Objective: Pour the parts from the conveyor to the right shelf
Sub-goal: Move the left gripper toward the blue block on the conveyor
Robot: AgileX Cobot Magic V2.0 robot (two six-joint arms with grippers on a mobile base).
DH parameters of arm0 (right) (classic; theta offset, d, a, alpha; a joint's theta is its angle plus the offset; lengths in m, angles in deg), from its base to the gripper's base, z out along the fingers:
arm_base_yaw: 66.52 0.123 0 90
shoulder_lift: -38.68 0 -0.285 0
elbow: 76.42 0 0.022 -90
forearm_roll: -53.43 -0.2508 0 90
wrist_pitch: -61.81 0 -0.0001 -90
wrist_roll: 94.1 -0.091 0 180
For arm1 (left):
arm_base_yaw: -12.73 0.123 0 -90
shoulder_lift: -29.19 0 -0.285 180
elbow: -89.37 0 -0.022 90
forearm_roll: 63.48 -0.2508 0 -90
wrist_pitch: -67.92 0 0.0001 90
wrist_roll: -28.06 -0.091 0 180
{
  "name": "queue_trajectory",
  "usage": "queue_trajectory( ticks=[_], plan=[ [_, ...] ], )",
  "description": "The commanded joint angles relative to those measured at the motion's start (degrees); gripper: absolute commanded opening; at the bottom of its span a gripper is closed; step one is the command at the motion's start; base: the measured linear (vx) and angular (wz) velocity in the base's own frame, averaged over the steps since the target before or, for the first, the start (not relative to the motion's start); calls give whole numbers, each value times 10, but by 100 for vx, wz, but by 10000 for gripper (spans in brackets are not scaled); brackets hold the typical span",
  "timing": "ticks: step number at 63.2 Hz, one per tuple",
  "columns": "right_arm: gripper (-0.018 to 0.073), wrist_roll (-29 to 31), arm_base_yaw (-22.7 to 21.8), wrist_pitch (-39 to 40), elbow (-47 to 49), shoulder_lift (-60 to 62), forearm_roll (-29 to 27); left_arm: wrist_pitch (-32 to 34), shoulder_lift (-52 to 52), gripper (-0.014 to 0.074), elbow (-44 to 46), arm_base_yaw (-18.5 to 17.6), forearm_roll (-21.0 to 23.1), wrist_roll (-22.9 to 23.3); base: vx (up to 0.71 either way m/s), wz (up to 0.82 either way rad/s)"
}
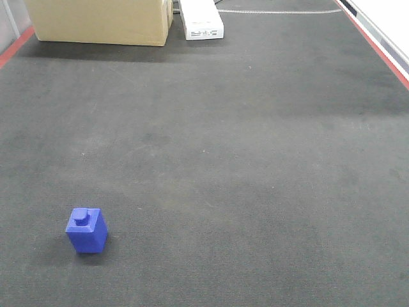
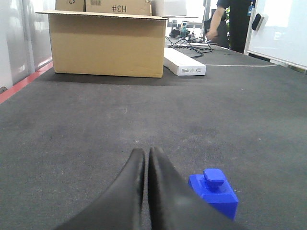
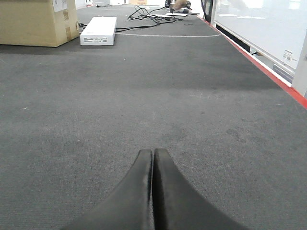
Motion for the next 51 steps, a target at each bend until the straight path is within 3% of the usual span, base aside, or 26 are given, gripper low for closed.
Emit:
queue_trajectory(
  ticks=[1, 19, 30, 40, 51],
  plan=[
    [-9, 4, 1, 42, -8, 6, 3, 45, -8, -6, -18, -3, 2, 5, 0, 0],
    [-9, 4, 1, 44, -8, 6, 3, 45, -8, -6, -18, -3, 2, 5, 0, 0],
    [-9, 4, 1, 44, -8, 6, 3, 85, -8, -6, -4, -3, -2, 0, 0, 0],
    [-9, 4, 1, 44, -8, 6, 3, 78, 8, -6, 66, -3, -3, 0, 0, 0],
    [-9, 4, 1, 44, -8, 6, 3, 12, 88, -6, 171, -3, -3, -24, 0, 0]
  ],
)
